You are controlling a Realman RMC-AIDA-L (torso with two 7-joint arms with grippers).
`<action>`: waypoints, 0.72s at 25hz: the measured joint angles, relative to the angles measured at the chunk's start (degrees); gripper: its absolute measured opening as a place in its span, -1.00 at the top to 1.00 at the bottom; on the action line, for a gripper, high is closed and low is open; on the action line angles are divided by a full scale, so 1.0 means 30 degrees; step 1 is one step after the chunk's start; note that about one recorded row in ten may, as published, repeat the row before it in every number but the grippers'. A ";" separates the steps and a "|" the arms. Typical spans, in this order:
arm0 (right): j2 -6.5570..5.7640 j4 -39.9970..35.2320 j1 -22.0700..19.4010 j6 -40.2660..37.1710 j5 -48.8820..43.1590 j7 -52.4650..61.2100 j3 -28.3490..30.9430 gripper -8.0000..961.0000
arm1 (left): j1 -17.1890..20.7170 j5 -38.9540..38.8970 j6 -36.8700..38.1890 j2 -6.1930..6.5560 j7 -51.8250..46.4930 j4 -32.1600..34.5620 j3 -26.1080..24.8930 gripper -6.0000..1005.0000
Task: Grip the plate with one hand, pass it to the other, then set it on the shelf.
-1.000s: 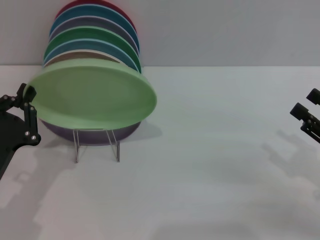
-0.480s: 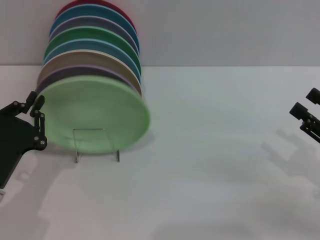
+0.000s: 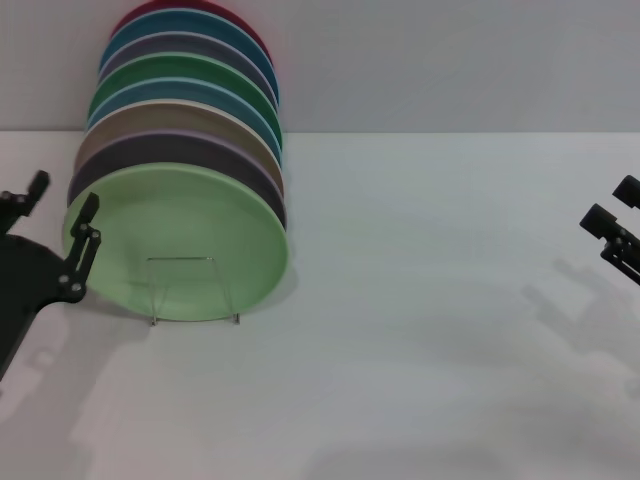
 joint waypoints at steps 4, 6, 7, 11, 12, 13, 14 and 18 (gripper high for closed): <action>0.0015 -0.0001 -0.0023 -0.0057 -0.0174 -0.0055 0.0084 -0.39 | 0.0980 -0.0035 0.1247 -0.0025 0.0074 -0.0753 -0.0061 -0.09; 0.0091 -0.0086 -0.0101 -0.0124 -0.0125 -0.0819 0.0249 -0.39 | 0.1610 -0.0315 0.1715 -0.0038 0.0034 -0.1271 -0.0492 -0.24; 0.0128 -0.0201 -0.0126 -0.0148 -0.0033 -0.1348 0.0348 -0.39 | 0.1941 -0.0639 0.1880 -0.0044 -0.0069 -0.1535 -0.0847 -0.28; 0.0289 -0.2415 -0.0038 -0.0542 0.2538 -0.5285 0.0567 -0.39 | 0.2415 -0.3089 0.1846 -0.0105 -0.2424 -0.1492 -0.1472 -0.42; 0.0307 -0.3281 0.0039 -0.0673 0.3718 -0.6472 0.0493 -0.39 | 0.2367 -0.3487 0.1789 -0.0100 -0.3034 -0.1281 -0.1476 -0.46; 0.0318 -0.4214 0.0119 -0.0758 0.4828 -0.7532 0.0379 -0.39 | 0.2274 -0.3767 0.1683 -0.0075 -0.3735 -0.0990 -0.1485 -0.50; 0.0319 -0.4787 0.0180 -0.0870 0.5559 -0.8426 0.0270 -0.40 | 0.2190 -0.4003 0.1580 -0.0050 -0.4328 -0.0697 -0.1497 -0.53; 0.0324 -0.5974 0.0472 -0.1514 0.6378 -0.9727 0.0240 -0.40 | 0.1939 -0.4828 0.0882 -0.0060 -0.5321 0.0163 -0.1602 -0.65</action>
